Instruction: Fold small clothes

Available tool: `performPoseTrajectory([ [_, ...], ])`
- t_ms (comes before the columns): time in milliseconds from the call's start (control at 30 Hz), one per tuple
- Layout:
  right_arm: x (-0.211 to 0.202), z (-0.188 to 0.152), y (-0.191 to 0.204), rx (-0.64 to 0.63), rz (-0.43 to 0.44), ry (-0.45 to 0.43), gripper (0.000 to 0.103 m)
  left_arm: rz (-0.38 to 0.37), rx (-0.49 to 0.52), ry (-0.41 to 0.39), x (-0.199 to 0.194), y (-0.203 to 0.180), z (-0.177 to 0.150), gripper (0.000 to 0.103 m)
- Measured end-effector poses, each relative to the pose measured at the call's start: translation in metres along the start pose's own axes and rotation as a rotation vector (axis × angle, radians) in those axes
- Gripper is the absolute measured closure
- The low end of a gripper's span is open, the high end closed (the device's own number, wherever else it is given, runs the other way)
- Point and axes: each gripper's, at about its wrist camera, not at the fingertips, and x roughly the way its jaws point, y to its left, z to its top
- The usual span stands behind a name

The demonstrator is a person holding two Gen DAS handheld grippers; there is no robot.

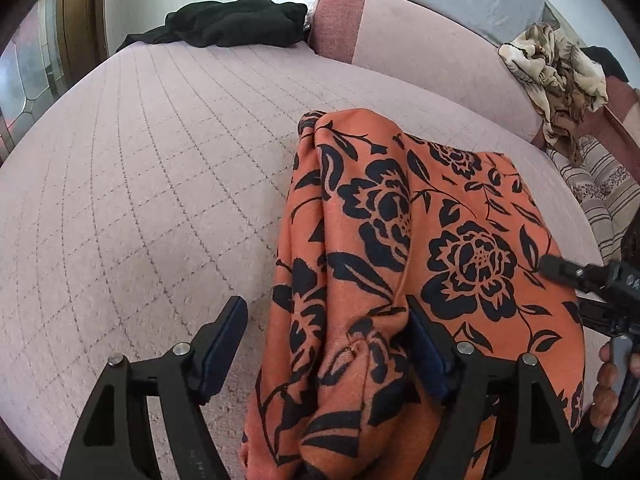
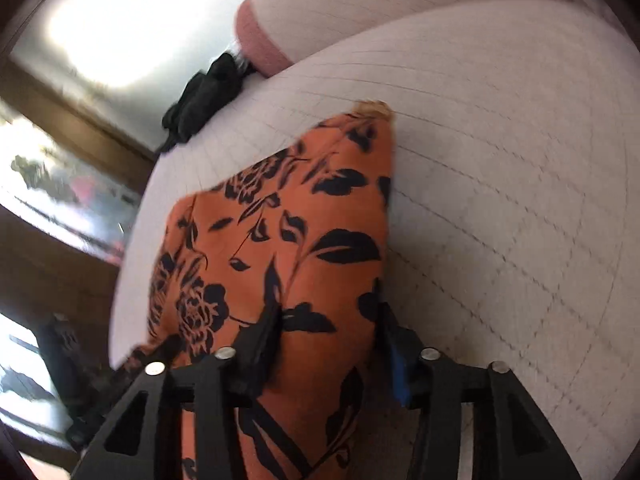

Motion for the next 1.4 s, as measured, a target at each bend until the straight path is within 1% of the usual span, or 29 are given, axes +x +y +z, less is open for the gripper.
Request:
performPoseTrajectory([
  [67,-0.025,-0.006,-0.009,0.065,0.073,-0.084,0.032,-0.007,-0.01,-0.001,0.001,-0.001,-0.001,0.024],
  [133,-0.042,-0.018,-0.011,0.097,0.109,-0.106,0.029,-0.009,-0.017,0.002,0.001,0.002,0.002,0.024],
  [200,-0.043,-0.037,-0.014,0.141,0.162,-0.047,0.027,-0.007,-0.02,0.002,0.003,0.001,0.001,0.024],
  [267,-0.03,-0.053,-0.015,0.154,0.156,0.03,0.027,-0.005,-0.02,-0.001,0.004,-0.002,0.001,0.024],
  [300,-0.022,-0.059,-0.012,0.154,0.162,0.058,0.028,-0.006,-0.02,-0.001,0.001,-0.003,0.0,0.024],
  [333,-0.015,-0.062,-0.006,0.137,0.186,0.077,0.033,-0.007,-0.021,-0.003,0.001,-0.003,-0.002,0.024],
  [367,-0.015,-0.065,0.005,0.088,0.143,0.065,0.052,-0.009,-0.023,-0.003,0.002,-0.002,-0.004,0.024],
  [400,-0.019,-0.068,0.021,0.014,0.086,0.039,0.062,-0.012,-0.026,-0.004,0.001,-0.001,-0.004,0.024],
  [467,-0.033,-0.075,0.053,-0.134,-0.015,-0.031,0.065,-0.018,-0.029,-0.006,-0.001,-0.001,-0.005,0.024],
  [500,-0.03,-0.078,0.061,-0.192,-0.065,-0.028,0.065,-0.021,-0.03,-0.005,-0.002,0.0,-0.006,0.024],
  [567,-0.011,-0.082,0.051,-0.21,-0.153,0.012,0.065,-0.044,-0.039,0.006,-0.007,-0.002,-0.007,0.026],
  [633,-0.01,-0.08,0.04,-0.198,-0.14,0.002,0.063,-0.06,-0.045,-0.008,-0.029,-0.004,-0.01,0.028],
  [667,-0.013,-0.078,0.04,-0.184,-0.125,-0.004,0.061,-0.089,-0.046,-0.046,-0.047,-0.005,-0.013,0.029],
  [700,-0.013,-0.078,0.04,-0.178,-0.124,-0.006,0.055,-0.108,-0.046,-0.084,-0.062,-0.006,-0.017,0.028],
  [733,-0.011,-0.077,0.04,-0.182,-0.126,0.001,0.049,-0.093,-0.034,-0.109,-0.071,-0.008,-0.023,0.028],
  [767,-0.006,-0.077,0.037,-0.182,-0.119,0.018,0.035,-0.042,-0.002,-0.106,-0.072,-0.01,-0.029,0.028],
  [800,-0.005,-0.078,0.033,-0.174,-0.1,0.021,0.033,0.009,0.025,-0.065,-0.061,-0.011,-0.036,0.028],
  [833,-0.005,-0.079,0.031,-0.165,-0.089,0.011,0.032,0.032,0.024,0.025,-0.039,-0.006,-0.042,0.027],
  [867,-0.005,-0.079,0.031,-0.155,-0.081,0.006,0.031,-0.011,-0.041,0.077,-0.025,0.005,-0.047,0.025],
  [900,-0.004,-0.081,0.034,-0.147,-0.077,0.009,0.03,-0.036,-0.078,0.048,-0.031,0.01,-0.047,0.025],
  [933,-0.006,-0.08,0.034,-0.14,-0.077,0.014,0.03,-0.03,-0.056,0.045,-0.038,0.006,-0.044,0.028],
  [1000,-0.013,-0.081,0.036,-0.138,-0.063,0.023,0.029,-0.02,-0.023,0.001,-0.051,0.003,-0.045,0.032],
  [1033,-0.015,-0.081,0.037,-0.138,-0.057,0.019,0.029,-0.033,-0.036,0.002,-0.055,0.004,-0.047,0.032],
  [1100,-0.024,-0.081,0.04,-0.148,-0.061,-0.015,0.029,-0.091,-0.096,0.018,-0.058,0.013,-0.051,0.033],
  [1133,-0.029,-0.081,0.04,-0.152,-0.06,-0.035,0.029,-0.089,-0.109,0.032,-0.056,0.016,-0.053,0.033],
  [1167,-0.035,-0.082,0.04,-0.151,-0.061,-0.054,0.029,-0.078,-0.114,0.062,-0.05,0.019,-0.053,0.033],
  [1200,-0.043,-0.082,0.039,-0.151,-0.062,-0.069,0.029,-0.103,-0.154,0.094,-0.044,0.028,-0.054,0.033],
  [1300,-0.051,-0.078,0.039,-0.156,-0.059,-0.089,0.027,-0.178,-0.266,0.095,-0.057,0.043,-0.052,0.039],
  [1400,-0.053,-0.074,0.035,-0.142,-0.035,-0.098,0.027,-0.22,-0.283,0.067,-0.072,0.043,-0.05,0.04],
])
